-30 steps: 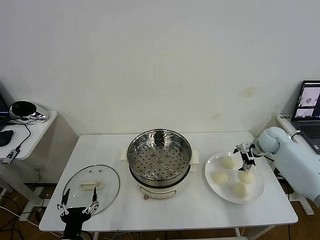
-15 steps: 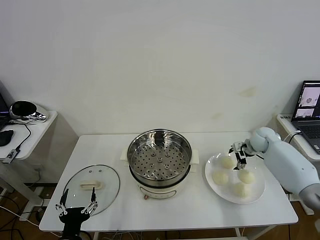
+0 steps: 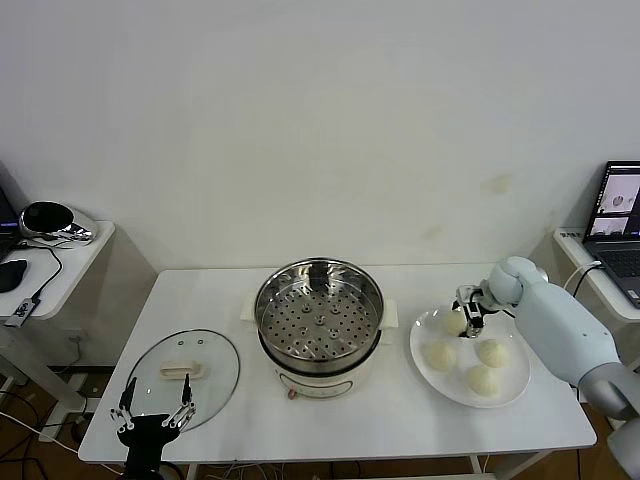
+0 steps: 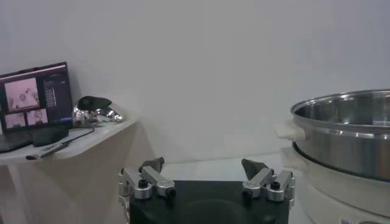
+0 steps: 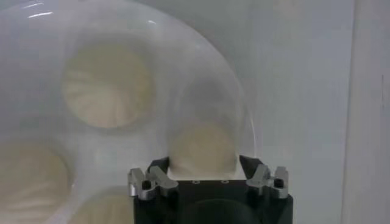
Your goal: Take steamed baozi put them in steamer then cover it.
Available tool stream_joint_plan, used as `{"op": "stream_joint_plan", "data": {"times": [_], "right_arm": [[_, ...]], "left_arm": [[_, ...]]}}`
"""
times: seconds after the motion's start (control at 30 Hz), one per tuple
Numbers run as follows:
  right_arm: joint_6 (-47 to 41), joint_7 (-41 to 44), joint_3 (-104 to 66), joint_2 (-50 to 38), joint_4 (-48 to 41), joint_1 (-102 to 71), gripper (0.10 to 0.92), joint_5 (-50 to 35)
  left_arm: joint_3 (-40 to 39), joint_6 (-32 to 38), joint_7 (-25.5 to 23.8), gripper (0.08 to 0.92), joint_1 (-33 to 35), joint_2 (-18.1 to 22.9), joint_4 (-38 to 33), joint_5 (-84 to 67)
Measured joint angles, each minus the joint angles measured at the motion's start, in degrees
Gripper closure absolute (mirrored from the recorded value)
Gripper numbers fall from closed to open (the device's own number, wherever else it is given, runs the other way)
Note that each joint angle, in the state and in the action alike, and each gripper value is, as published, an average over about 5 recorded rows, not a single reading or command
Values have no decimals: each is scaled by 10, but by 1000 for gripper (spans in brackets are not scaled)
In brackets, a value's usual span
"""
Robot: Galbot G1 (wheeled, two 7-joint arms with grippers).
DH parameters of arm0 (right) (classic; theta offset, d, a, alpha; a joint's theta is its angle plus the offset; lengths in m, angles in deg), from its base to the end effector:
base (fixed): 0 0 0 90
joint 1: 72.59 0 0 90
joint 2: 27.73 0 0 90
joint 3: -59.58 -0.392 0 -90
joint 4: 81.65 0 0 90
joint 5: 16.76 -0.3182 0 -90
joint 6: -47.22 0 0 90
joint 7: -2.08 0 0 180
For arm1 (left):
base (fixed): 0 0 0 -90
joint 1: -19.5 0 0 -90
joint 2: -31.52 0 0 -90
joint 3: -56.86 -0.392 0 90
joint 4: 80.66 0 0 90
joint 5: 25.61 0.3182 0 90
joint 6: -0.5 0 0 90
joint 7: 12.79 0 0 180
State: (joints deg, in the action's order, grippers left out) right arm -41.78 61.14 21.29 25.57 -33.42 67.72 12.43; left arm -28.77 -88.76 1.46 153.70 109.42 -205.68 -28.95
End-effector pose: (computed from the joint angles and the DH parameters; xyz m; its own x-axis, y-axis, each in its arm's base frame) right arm 0.5522 -0.2116 -0.2672 -0.3205 -0.0558 0.9456 -0.9435 -0.0699 -0.3239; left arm 0.0464 0.0633 -0.3249 -0.9775 -0.1832 0.1045 -0.1629 0.9705 0.1775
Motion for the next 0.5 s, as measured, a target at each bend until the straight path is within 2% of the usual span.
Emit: {"op": "stream_joint_plan", "data": {"times": [0.13, 0.5], "right_arm": [[-5, 3, 6, -7, 10, 5, 460, -6], [-27, 19, 61, -66, 104, 54, 449, -85]], "left_arm": [[0, 0, 0, 177, 1, 0, -1, 0], [-4, 0, 0, 177, -3, -3, 2, -5]]}}
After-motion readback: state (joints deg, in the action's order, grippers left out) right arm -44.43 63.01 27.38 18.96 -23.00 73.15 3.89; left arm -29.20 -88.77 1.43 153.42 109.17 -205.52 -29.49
